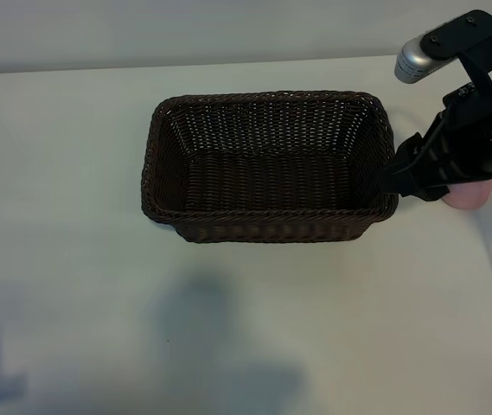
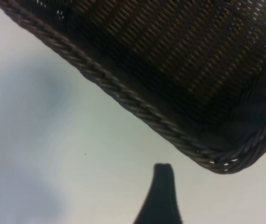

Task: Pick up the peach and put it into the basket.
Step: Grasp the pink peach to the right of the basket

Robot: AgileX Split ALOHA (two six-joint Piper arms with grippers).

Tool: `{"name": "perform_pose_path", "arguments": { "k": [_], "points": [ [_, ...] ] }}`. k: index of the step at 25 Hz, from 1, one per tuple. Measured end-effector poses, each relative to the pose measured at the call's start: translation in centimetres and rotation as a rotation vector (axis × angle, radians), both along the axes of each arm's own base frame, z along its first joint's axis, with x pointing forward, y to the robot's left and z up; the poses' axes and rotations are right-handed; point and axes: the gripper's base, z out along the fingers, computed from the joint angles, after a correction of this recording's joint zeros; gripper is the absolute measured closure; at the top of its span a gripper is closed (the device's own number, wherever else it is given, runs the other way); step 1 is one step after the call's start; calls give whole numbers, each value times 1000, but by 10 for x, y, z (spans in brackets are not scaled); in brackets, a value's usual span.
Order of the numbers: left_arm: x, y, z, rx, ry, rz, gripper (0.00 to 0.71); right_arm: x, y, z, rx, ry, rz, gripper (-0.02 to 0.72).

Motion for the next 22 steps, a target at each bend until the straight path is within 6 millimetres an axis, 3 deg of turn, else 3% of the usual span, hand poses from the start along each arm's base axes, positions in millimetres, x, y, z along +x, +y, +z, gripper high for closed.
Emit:
{"name": "perform_pose_path", "arguments": {
  "k": [10, 22],
  "points": [
    [-1, 1, -2, 11, 3, 8, 114, 0, 0, 0, 0, 0, 0, 109],
    [-20, -1, -3, 23, -127, 7, 115, 0, 0, 0, -1, 0, 0, 109]
  ]
}}
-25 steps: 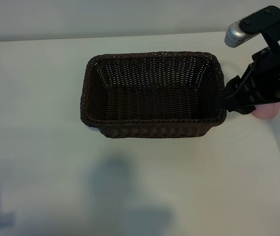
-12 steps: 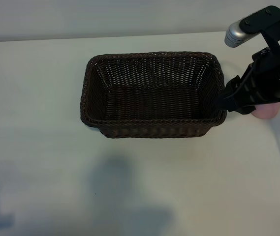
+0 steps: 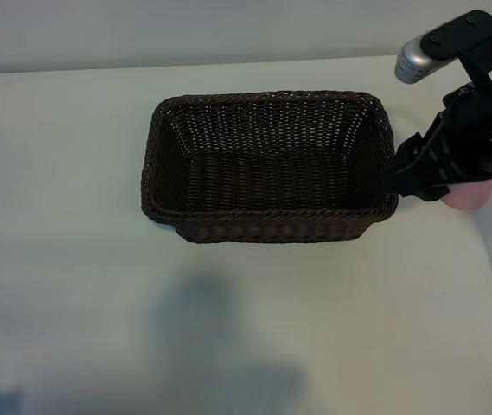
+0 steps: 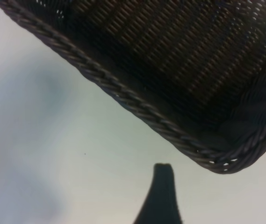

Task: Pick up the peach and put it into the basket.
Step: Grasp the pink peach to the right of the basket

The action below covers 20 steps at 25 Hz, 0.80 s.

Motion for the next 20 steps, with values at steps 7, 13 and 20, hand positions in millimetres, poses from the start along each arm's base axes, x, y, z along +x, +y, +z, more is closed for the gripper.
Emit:
{"name": "perform_pose_path", "arguments": {
  "k": [7, 13, 20],
  "points": [
    [-2, 1, 0, -22, -10, -85, 115, 0, 0, 0, -2, 0, 1, 109],
    [-2, 2, 0, -23, -9, -103, 115, 0, 0, 0, -2, 4, 2, 109],
    [-2, 4, 0, -12, -9, -84, 115, 1, 0, 1, 25, 7, -48, 109]
  ]
}}
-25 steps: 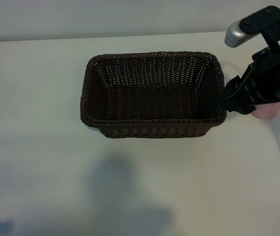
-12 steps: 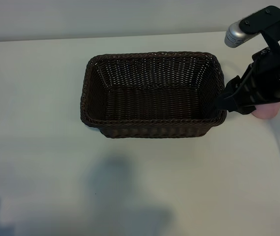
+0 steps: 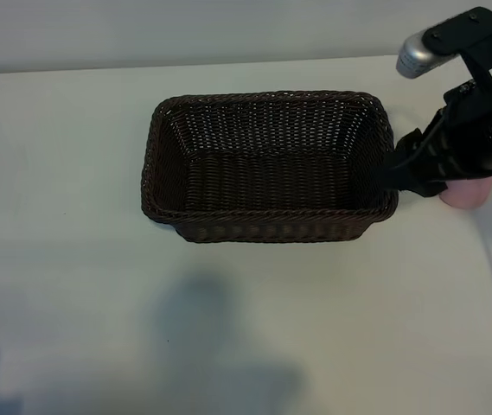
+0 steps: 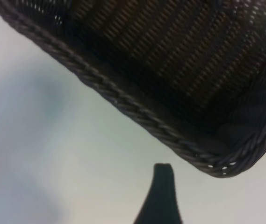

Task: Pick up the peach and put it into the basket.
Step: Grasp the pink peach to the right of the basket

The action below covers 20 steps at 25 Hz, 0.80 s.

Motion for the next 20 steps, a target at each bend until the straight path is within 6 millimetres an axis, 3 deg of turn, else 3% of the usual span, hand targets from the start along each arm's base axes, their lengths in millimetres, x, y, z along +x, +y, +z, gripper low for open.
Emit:
{"name": "perform_pose_path", "arguments": {
  "k": [5, 14, 20],
  "points": [
    [0, 0, 0, 2, 0, 2, 115, 2, -3, 0, 11, 7, -81, 109],
    [0, 2, 0, 19, 0, 13, 116, 9, -23, -3, -144, -19, -271, 109],
    [0, 2, 0, 19, 0, 13, 116, 22, -30, -26, -236, 34, -336, 109]
  ]
}}
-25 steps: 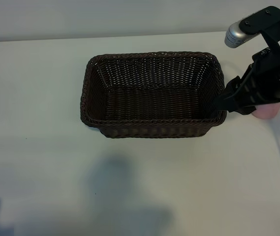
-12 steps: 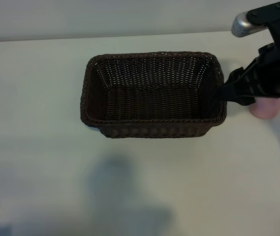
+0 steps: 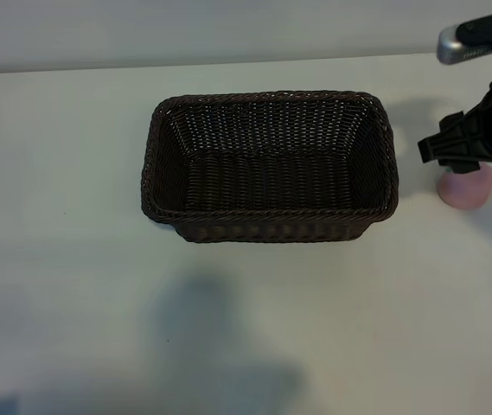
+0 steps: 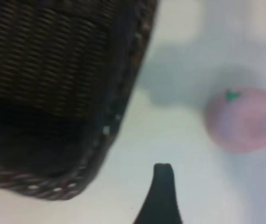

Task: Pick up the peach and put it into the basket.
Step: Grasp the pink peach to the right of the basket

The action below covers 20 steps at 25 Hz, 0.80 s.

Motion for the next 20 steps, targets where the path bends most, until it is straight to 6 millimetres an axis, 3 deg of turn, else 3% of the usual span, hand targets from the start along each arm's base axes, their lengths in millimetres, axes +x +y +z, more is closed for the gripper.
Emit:
{"name": "perform_pose_path", "arguments": {
  "k": [6, 11, 20],
  "points": [
    [0, 0, 0, -1, 0, 1, 116, 22, -5, -32, -4, 86, -79, 109],
    [0, 0, 0, -1, 0, 1, 116, 40, -25, -39, 10, 94, -162, 109],
    [0, 0, 0, -2, 0, 2, 116, 53, -37, -74, 3, 165, -190, 109]
  ]
}}
